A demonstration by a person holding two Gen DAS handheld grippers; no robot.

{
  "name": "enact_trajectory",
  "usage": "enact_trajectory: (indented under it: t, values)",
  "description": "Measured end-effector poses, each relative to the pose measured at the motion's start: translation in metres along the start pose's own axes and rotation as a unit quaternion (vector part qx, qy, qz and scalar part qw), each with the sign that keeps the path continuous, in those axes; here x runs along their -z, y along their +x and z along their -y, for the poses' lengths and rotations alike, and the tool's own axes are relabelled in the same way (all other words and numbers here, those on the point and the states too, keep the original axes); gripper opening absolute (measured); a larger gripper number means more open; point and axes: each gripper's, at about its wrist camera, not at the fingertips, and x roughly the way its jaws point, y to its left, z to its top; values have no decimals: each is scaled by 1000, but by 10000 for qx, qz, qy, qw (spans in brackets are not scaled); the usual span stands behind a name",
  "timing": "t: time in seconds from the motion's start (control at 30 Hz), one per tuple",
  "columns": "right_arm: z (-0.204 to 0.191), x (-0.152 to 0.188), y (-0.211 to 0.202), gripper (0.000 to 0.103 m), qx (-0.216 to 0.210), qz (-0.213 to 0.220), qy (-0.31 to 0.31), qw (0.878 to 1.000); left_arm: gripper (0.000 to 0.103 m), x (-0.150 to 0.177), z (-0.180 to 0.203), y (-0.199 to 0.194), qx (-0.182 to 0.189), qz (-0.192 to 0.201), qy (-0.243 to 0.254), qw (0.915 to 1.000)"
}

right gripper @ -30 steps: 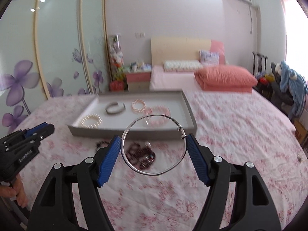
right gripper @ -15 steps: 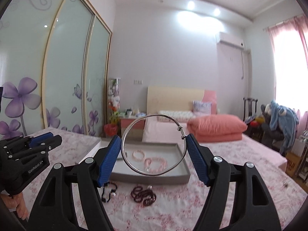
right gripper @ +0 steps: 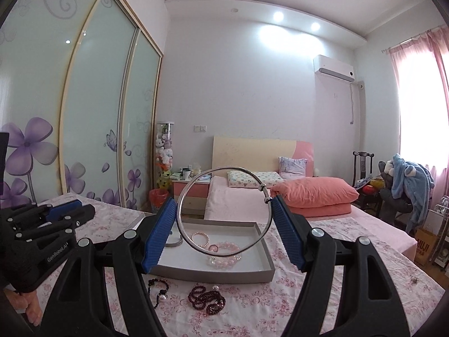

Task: Organize jewelry
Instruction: 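Carry the bangle into the tray with the right gripper while the left drops the ring there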

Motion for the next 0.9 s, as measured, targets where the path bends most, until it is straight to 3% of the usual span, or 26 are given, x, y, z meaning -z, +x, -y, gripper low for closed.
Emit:
enact_trajectory:
  t: [0.23,0.6,0.9]
  values:
    - [8,-3,46,70,-11,-245,176,9995,22,-13,0,44,49,-219,-20,9997]
    - [9,38,142,70,-85,-1511,217,9882,22,2,-7,158,63,-1232,-161,9922]
    - [6,51,195,70,-223,-2325,397,9715,22,7,-4,221,184,-1747,-237,9842]
